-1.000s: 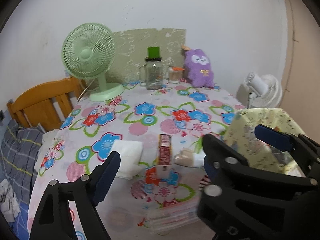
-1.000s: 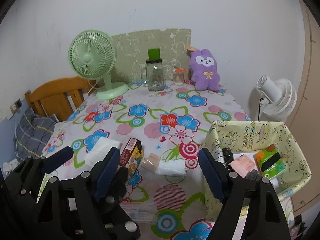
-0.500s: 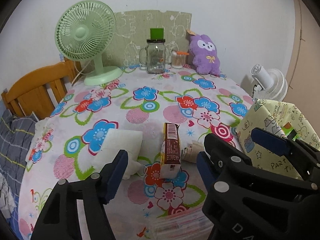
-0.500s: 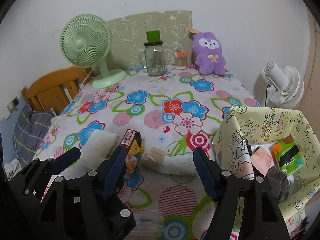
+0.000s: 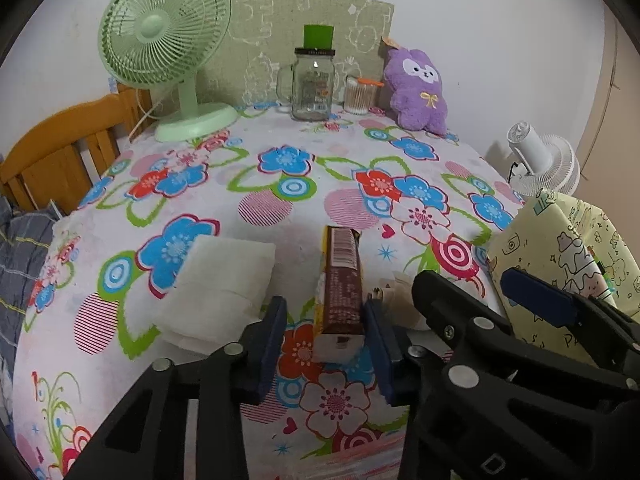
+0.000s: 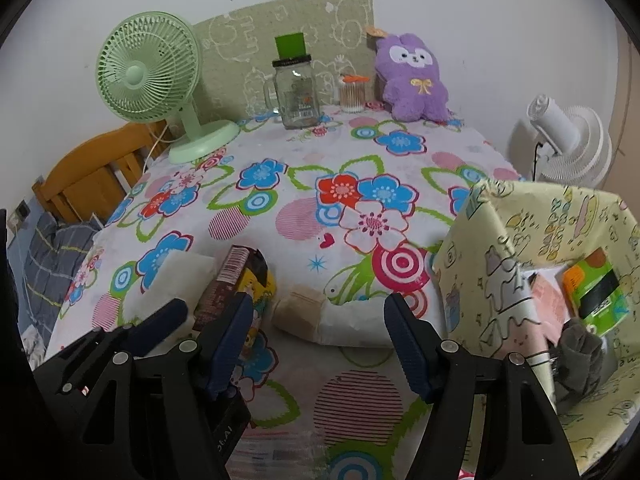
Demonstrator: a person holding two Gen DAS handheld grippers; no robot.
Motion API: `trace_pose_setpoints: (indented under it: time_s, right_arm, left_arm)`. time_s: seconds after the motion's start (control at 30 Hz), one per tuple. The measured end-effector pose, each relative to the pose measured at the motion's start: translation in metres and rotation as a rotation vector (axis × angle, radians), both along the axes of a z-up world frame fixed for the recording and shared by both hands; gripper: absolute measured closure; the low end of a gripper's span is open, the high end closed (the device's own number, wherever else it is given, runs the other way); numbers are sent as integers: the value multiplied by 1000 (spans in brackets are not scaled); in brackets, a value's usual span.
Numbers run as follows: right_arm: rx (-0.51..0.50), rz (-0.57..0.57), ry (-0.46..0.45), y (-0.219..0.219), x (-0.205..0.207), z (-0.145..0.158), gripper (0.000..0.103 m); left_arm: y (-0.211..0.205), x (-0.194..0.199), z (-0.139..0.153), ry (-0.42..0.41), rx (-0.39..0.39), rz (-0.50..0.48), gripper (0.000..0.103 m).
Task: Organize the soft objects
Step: 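Move the left tool to the brown snack box while the right tool approaches the cartoon juice box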
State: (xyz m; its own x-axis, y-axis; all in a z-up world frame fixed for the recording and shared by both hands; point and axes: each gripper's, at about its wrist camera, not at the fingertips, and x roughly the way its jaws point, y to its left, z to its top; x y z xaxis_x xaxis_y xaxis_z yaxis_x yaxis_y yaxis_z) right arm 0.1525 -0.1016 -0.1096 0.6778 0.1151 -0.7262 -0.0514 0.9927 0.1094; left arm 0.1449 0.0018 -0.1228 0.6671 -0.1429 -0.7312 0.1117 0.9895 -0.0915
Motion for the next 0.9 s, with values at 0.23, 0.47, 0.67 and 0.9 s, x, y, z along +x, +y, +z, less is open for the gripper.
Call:
trace_pose_setpoints:
  time_s: [0.23, 0.47, 0.67, 0.9]
  right_arm:
    - [9, -2, 13, 2, 8, -7, 31]
    - [-17, -11, 10, 7, 18, -13, 31]
    - [-13, -37, 80, 2, 33, -28, 31]
    - [-29, -41, 139, 2, 41, -47, 32]
  left_arm:
    - [0, 0, -1, -14, 14, 4, 83]
    - [6, 3, -2, -30, 68, 45, 83]
    - [2, 7, -10, -11, 80, 21, 83]
    - [-1, 14, -26, 48, 75, 9, 85]
